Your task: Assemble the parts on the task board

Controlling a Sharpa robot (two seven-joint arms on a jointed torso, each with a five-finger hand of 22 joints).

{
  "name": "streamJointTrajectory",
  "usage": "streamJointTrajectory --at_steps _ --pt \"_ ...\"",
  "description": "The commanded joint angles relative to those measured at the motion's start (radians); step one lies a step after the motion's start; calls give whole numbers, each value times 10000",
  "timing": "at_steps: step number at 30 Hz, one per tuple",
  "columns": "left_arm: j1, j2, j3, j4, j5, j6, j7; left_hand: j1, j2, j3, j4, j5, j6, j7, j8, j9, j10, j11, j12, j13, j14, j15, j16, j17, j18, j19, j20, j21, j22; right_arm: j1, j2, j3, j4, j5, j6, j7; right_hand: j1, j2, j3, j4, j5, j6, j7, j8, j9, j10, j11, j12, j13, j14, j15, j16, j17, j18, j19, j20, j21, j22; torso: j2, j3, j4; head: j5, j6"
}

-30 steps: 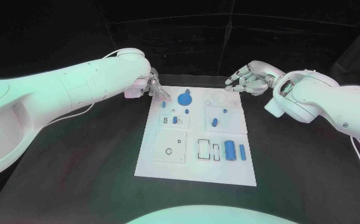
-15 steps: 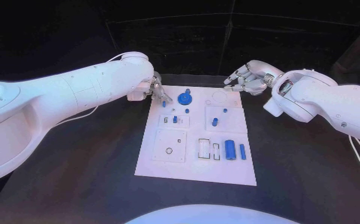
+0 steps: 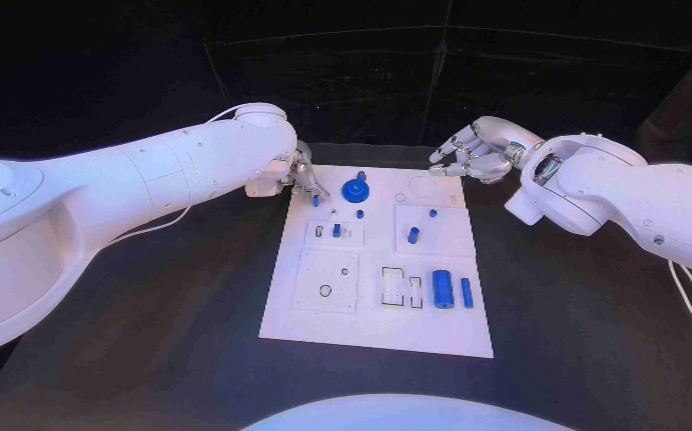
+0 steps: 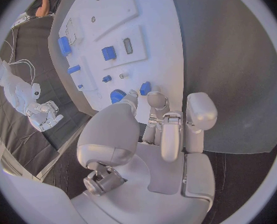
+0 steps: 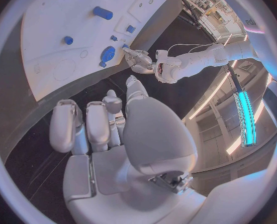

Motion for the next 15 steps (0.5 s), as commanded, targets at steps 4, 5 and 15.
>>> streamJointTrajectory --at_steps 4,5,15 --pt "13 0 5 31 -64 -120 296 420 124 117 -264 -17 105 21 -68 -53 -8 -29 76 -30 1044 25 7 2590 -24 30 7 22 46 18 17 6 -13 -9 44 70 19 91 -44 -3 25 7 -30 35 -12 -55 -35 -22 13 155 -71 -52 -2 97 -68 -16 -62 -10 1 0 6 -19 -17" --pt "13 -2 5 37 -64 -144 336 505 175 165 -318 -15 111 19 -72 -61 -12 -33 72 -39 1044 23 7 2590 -24 28 6 18 44 18 20 6 -18 -9 46 69 19 91 -44 -3 25 7 -30 35 -12 -55 -35 -22 13 155 -71 -52 -2 97 -68 -16 -62 -10 1 -2 6 -20 -17" --pt "11 -64 6 125 -60 -549 763 2077 678 1185 -1484 -26 398 -253 271 123 -58 -269 16 -92 1038 -127 -6 2567 -10 3 -99 -23 42 18 61 6 -70 -8 62 78 26 100 -45 -4 40 11 -31 39 -11 -60 -36 -27 7 157 -72 -50 4 97 -65 -17 -61 -7 0 -1 -2 -24 -44"
